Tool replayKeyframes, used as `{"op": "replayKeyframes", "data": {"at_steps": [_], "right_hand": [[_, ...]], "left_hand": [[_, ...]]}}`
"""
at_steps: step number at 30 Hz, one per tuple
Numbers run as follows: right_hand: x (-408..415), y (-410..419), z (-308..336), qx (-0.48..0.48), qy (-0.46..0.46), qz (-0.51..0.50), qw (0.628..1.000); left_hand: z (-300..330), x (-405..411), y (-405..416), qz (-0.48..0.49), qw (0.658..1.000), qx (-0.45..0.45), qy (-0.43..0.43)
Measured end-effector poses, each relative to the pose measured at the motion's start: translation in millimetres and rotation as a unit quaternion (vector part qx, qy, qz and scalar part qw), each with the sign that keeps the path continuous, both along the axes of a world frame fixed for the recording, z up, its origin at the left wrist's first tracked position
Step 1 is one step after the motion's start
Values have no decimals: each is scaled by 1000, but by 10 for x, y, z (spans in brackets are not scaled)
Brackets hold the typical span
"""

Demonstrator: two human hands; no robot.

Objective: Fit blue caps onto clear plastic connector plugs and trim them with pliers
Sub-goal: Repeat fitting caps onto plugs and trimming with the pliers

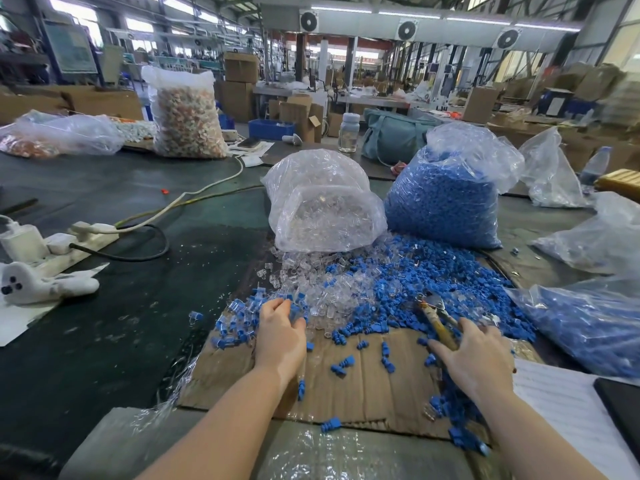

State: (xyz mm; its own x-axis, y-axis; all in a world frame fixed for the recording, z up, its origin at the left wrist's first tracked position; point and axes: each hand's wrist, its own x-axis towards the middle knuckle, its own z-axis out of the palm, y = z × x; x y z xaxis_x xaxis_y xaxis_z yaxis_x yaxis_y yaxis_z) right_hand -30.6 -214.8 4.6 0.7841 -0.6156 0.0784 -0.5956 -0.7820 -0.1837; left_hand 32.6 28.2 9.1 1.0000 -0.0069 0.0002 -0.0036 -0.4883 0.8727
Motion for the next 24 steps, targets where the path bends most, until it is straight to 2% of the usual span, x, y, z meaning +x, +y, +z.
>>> {"op": "replayKeyframes", "data": {"at_steps": [7, 10, 13, 18, 24], "right_hand": [[1, 3, -4, 6, 38, -16, 999], [-9, 70, 11, -46, 22, -10, 999], [-14, 218, 30, -91, -35, 40, 994], [29, 542, -33, -58, -114, 159, 979], [53, 813, -134, -31, -142, 206, 968]], "left_hand": [[-55, -14, -27, -18, 998, 55, -14], [-95, -7, -25, -9, 997, 74, -28], [-133, 11, -12, 8, 995, 90, -46], [-160, 35, -8, 29, 991, 95, -87], [-161, 119, 51, 51, 984, 131, -107]]}}
